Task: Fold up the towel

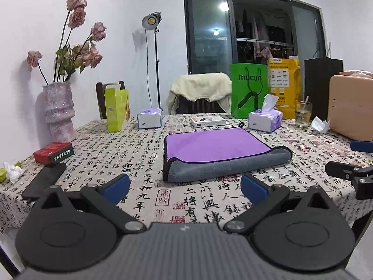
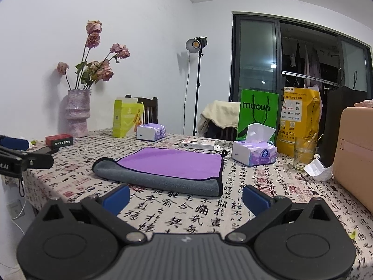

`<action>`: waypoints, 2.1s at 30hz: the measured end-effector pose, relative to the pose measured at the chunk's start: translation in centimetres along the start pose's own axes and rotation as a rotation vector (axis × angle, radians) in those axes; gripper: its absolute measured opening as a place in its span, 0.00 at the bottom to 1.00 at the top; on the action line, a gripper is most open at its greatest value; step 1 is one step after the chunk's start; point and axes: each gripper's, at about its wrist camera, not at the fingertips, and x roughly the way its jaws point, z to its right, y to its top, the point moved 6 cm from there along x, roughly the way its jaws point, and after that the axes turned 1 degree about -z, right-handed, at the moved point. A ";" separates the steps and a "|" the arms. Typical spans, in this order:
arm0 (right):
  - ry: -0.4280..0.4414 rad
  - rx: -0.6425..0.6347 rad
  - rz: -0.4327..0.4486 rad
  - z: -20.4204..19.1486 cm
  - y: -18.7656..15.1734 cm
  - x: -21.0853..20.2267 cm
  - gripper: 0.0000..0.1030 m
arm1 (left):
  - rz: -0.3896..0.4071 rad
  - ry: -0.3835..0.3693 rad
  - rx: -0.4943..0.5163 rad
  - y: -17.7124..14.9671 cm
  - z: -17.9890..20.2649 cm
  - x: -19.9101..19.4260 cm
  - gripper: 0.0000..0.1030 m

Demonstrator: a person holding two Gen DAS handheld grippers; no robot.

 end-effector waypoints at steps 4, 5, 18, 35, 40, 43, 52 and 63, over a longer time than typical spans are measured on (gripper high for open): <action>0.005 -0.011 -0.010 0.2 0.3 1.7 1.00 | -0.018 0.007 -0.018 0.4 -0.5 1.8 1.00; 0.007 -0.011 -0.013 0.3 0.4 2.1 1.00 | -0.023 0.009 -0.021 0.5 -0.6 2.2 1.00; -0.010 0.008 -0.039 2.1 0.9 6.3 1.00 | -0.069 0.013 -0.055 0.6 -1.3 6.2 1.00; 0.055 0.093 -0.161 4.3 0.7 13.4 1.00 | -0.131 -0.077 -0.050 1.7 -1.6 13.0 0.99; 0.052 0.100 -0.169 5.1 1.0 15.6 1.00 | -0.180 -0.106 -0.063 1.7 -1.8 15.2 1.00; 0.062 0.067 -0.183 5.2 1.1 16.8 1.00 | -0.195 -0.096 -0.070 1.7 -2.1 16.3 1.00; 0.071 0.085 -0.233 6.2 1.1 19.7 1.00 | -0.201 -0.104 -0.054 2.0 -2.1 18.6 1.00; 0.137 0.076 -0.328 5.9 0.8 21.7 0.24 | -0.246 -0.146 -0.021 1.6 -1.6 20.1 0.20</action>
